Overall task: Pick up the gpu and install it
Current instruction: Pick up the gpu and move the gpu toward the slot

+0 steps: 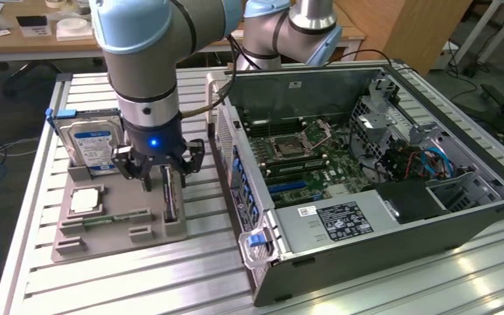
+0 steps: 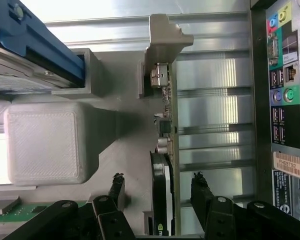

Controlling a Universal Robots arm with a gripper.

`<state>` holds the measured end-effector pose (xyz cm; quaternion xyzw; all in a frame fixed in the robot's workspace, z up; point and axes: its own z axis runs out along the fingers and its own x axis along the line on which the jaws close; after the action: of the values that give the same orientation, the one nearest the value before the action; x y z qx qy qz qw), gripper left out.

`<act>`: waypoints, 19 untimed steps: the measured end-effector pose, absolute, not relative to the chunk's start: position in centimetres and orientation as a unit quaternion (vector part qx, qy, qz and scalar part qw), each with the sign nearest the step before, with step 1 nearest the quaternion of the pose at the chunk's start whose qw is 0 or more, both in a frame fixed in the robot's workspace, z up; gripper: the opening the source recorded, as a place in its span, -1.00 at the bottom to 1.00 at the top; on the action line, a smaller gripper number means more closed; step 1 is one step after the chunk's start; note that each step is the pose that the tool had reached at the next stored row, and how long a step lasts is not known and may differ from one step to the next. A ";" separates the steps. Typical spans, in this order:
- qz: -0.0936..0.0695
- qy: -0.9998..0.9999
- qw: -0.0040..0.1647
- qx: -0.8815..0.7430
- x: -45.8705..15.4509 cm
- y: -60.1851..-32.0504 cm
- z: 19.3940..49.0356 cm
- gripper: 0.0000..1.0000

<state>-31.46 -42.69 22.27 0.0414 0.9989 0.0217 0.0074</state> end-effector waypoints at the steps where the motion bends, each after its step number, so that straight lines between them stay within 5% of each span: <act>1: 0.022 0.999 0.007 0.041 -31.5 -42.7 22.1 0.29; 9: 0.022 0.999 0.007 0.041 -31.4 -42.7 21.2 0.29; 13: 0.022 0.999 0.007 0.041 -31.4 -42.7 21.1 0.00; 19: 0.022 0.999 0.007 0.041 -31.3 -42.7 21.1 -0.16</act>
<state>-31.31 -42.69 21.14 0.0414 0.9989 0.0218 0.0071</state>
